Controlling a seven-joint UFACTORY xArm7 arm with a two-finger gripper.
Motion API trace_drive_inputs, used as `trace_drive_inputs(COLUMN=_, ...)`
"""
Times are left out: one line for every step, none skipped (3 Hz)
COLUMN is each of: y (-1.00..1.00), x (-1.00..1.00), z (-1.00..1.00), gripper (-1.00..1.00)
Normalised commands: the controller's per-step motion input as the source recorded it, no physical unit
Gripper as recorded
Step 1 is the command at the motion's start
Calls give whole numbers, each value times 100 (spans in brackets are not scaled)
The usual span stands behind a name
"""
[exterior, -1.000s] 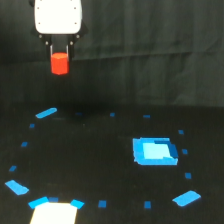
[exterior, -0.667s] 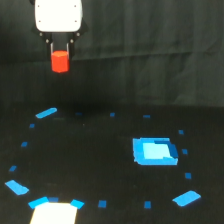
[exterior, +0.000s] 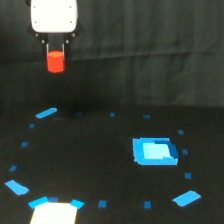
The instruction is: Pick up the red object from the table
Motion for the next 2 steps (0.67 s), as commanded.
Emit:
trace_drive_inputs(y=22, x=4, z=-6, gripper=-100)
trace_drive_inputs(y=29, x=8, z=8, gripper=-100)
